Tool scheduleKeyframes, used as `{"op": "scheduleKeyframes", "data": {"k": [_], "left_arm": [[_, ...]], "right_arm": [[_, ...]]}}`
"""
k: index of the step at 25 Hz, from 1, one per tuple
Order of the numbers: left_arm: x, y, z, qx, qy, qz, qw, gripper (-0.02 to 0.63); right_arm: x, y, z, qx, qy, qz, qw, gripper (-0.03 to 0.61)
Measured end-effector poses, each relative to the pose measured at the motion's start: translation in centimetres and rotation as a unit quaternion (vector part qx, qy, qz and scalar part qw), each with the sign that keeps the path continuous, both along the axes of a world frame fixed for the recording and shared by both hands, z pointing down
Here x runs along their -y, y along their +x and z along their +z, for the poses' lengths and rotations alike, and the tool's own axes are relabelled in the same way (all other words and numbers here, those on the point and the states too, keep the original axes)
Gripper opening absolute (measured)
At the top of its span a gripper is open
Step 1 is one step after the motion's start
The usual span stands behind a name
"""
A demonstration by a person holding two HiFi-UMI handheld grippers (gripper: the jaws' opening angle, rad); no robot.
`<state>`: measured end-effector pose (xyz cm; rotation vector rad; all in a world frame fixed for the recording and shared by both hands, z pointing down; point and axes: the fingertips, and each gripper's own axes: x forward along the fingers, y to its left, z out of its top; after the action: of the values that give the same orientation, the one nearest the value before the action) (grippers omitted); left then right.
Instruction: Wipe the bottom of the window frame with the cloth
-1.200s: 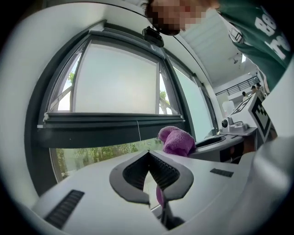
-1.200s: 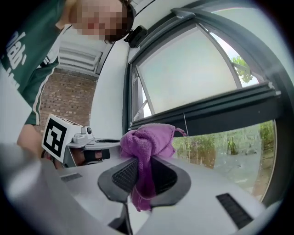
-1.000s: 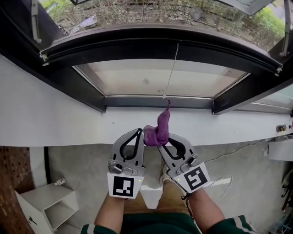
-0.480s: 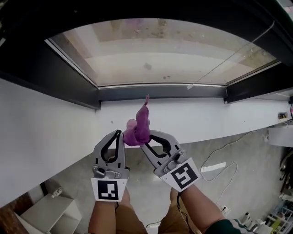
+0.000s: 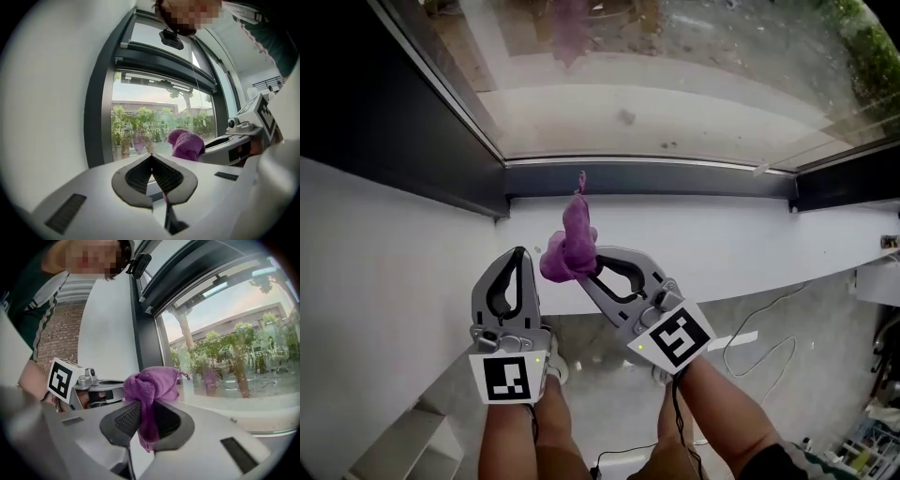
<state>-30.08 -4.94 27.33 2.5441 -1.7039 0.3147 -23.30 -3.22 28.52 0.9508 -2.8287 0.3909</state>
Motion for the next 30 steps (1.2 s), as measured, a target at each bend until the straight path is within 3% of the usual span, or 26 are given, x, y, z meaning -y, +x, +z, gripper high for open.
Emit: {"op": "scheduleKeyframes", "data": {"k": [10,21,30], "left_arm": [[2.2,-3.2,5.5,-0.02,0.001,-0.02,0.9996,0.006],[3.8,-4.6,10.5,-0.014,-0.026,-0.031,0.9991,0.006],[2.7,-5.2,12.4,0.006,-0.043,-0.07,0.9966,0.006]], "right_arm": [[3.8,-4.8,7.5,-0.005,-0.012,-0.013,1.0,0.069],[7.6,-8.7,14.9,-0.044,-0.021,-0.026,0.998,0.069],[8.4,-10.6,18.6,-0.052,-0.032,-0.064,0.996,0.069]]}}
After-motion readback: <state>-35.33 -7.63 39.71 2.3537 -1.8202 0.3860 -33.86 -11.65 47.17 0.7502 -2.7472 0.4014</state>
